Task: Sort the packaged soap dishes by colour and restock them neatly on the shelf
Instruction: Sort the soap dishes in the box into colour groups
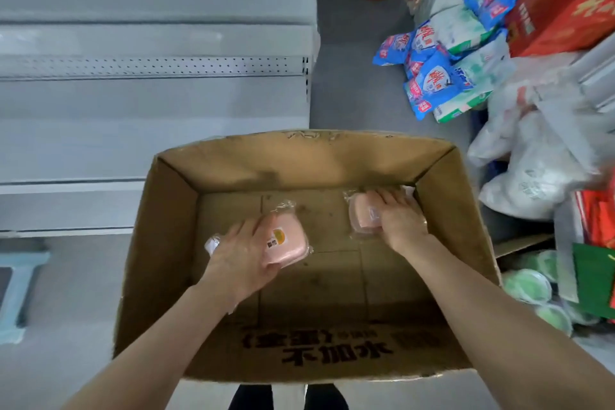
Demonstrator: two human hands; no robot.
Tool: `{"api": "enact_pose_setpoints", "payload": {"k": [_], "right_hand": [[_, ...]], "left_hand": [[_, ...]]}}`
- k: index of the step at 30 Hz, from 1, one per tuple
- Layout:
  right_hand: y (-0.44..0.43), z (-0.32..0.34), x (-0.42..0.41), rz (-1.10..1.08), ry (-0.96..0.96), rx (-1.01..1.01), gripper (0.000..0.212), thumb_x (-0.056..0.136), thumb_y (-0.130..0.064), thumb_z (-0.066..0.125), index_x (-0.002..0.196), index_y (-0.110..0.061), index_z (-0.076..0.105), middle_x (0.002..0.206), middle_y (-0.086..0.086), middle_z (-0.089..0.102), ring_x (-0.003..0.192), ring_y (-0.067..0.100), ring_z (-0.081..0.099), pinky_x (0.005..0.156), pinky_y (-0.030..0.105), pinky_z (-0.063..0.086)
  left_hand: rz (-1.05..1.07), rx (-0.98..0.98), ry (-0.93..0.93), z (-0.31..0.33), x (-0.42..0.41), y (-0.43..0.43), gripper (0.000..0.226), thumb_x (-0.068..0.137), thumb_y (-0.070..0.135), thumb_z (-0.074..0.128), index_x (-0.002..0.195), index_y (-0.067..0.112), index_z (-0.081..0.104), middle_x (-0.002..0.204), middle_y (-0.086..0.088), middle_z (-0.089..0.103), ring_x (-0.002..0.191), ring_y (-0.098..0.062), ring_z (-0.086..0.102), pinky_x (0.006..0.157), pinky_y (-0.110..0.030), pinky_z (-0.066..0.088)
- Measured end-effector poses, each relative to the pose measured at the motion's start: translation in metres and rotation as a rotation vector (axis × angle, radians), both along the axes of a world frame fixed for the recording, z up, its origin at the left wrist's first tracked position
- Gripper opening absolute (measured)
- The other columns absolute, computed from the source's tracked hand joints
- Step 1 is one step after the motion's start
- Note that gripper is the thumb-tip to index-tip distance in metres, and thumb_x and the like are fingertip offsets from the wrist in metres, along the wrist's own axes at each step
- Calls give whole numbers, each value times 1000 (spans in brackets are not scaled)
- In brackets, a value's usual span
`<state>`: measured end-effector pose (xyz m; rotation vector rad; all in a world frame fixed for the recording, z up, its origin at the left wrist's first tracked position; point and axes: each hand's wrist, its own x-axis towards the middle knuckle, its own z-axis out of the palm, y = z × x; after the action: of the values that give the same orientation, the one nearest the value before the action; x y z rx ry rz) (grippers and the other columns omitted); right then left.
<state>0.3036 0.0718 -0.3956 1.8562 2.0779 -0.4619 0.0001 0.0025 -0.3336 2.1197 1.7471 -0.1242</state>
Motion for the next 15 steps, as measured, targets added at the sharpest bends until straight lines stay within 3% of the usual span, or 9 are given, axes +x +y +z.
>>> {"api": "enact_pose_setpoints", "payload": {"k": [5, 8, 11, 15], "right_hand": [[-10, 22, 6, 23, 106, 34, 91, 80, -25, 74, 151, -30, 16, 156, -3, 25, 145, 24, 23, 118, 46, 26], [-7, 66, 24, 81, 131, 266, 77, 83, -33, 72, 149, -18, 33, 150, 7, 39, 136, 28, 39, 106, 45, 44], [7, 97, 55, 61, 156, 610, 54, 84, -16, 68, 135, -3, 53, 135, 19, 54, 125, 36, 51, 101, 49, 48], [33, 104, 87, -2, 106, 652, 44, 95, -14, 55, 137, -1, 50, 136, 21, 53, 127, 38, 50, 107, 48, 43]], "left_hand": [[-29, -30, 0, 1, 18, 9, 87, 78, 43, 68, 150, 23, 24, 143, 1, 39, 127, -23, 40, 105, -35, 37], [-99, 2, -32, 7, 42, 21, 86, 79, 47, 67, 150, 23, 24, 144, 1, 39, 127, -22, 40, 105, -36, 39], [-226, 49, -63, 9, 84, 34, 85, 80, 46, 67, 149, 22, 23, 143, 1, 40, 127, -21, 40, 105, -36, 39], [-359, 121, -84, -1, 152, 56, 87, 79, 42, 71, 148, 19, 24, 143, -1, 40, 129, -23, 39, 107, -36, 38]]}}
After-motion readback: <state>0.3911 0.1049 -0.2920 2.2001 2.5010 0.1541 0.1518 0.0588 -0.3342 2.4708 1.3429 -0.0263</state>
